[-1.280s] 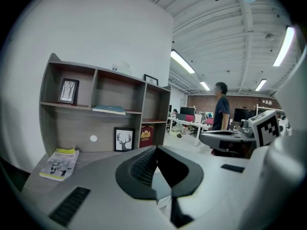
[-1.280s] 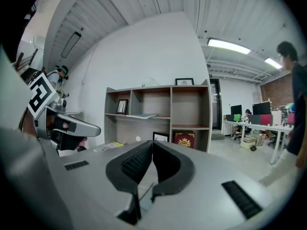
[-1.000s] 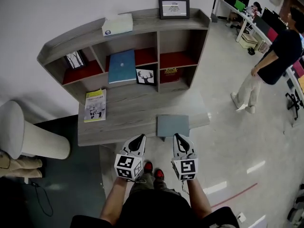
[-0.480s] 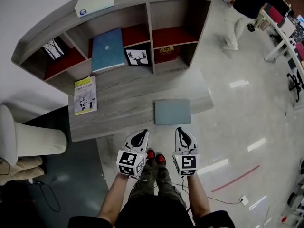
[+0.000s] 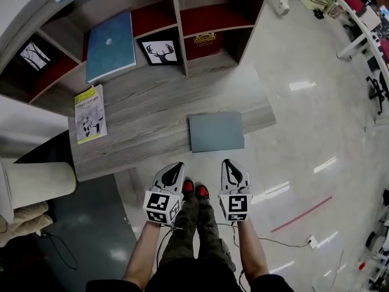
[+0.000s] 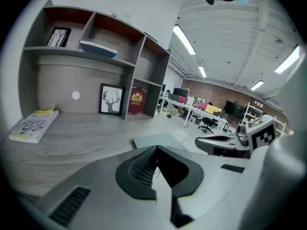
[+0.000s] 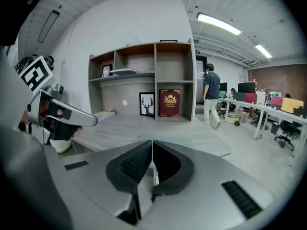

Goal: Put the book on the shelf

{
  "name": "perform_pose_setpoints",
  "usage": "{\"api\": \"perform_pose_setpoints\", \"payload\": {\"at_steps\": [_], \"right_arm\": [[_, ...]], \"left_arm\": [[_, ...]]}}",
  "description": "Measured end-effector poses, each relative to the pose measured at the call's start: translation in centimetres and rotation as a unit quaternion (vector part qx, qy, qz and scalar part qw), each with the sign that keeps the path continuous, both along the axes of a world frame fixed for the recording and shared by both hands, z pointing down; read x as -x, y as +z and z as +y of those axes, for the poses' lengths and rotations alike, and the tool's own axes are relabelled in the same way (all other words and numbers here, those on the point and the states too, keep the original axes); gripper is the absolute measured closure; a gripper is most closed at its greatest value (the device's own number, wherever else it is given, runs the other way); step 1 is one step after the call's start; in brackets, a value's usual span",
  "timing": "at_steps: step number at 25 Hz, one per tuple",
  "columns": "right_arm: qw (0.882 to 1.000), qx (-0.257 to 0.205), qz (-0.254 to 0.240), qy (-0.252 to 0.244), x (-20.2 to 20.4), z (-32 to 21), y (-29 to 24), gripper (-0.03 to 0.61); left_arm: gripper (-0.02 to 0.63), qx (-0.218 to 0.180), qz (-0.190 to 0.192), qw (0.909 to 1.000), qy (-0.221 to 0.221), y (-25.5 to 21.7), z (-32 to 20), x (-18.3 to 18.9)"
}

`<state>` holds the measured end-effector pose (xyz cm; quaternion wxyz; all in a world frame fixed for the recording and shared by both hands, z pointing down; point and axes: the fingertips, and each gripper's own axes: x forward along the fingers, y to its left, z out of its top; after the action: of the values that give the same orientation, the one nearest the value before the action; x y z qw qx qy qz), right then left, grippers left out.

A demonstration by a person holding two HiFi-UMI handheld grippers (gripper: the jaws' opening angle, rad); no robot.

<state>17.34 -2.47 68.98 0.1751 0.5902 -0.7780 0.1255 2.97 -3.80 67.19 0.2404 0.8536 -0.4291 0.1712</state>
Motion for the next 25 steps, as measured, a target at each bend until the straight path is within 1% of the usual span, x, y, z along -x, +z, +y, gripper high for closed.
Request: {"api": "perform_pose_setpoints", "payload": {"at_steps": [3,7,11,13,15,19,20,21,22,25], "right_arm": [[1.000,0.011,0.007,0.001,-0.3,0.0,2.0,0.548],[1.000,0.015,0.021,-0.005,-0.4,-0.5,3.8,0.548],[0.998,0.008,0.062,-0.024,-0.2,-0.9,4.7,0.546],[0.995,0.012,0.091,-0.029,-0.3,-1.1,5.1,0.545],[0.991,0.015,0.130,-0.033,-0.5,-1.2,5.6,0.545],[0.978,-0.004,0.202,-0.059,-0.3,-1.8,6.2,0.542],[0.974,-0.006,0.216,-0.070,-0.1,-1.9,6.5,0.520],[0.970,-0.006,0.229,-0.082,0.0,-2.0,6.8,0.456],[0.966,-0.006,0.242,-0.092,0.2,-2.2,7.1,0.434],[0.950,-0.012,0.292,-0.114,0.4,-2.6,8.1,0.405]], "left_arm": [[0.606,0.012,0.001,0.9999,0.003,1.9,0.2,-0.5],[0.606,0.016,0.005,0.9998,0.007,3.3,0.0,-1.1],[0.606,0.022,0.006,0.9997,0.005,3.9,0.2,-1.1],[0.606,0.025,0.006,0.9997,0.002,4.1,0.3,-1.0],[0.606,0.027,0.007,0.9996,0.002,4.3,0.4,-1.1],[0.606,0.033,0.005,0.9994,0.001,4.8,0.8,-1.1],[0.606,0.036,0.005,0.9993,0.000,4.9,0.9,-1.1],[0.606,0.038,0.006,0.9992,-0.001,5.1,0.9,-1.0],[0.606,0.040,0.007,0.9992,-0.003,5.2,0.9,-0.9],[0.606,0.043,0.009,0.9990,-0.006,5.5,0.8,-0.6]]}}
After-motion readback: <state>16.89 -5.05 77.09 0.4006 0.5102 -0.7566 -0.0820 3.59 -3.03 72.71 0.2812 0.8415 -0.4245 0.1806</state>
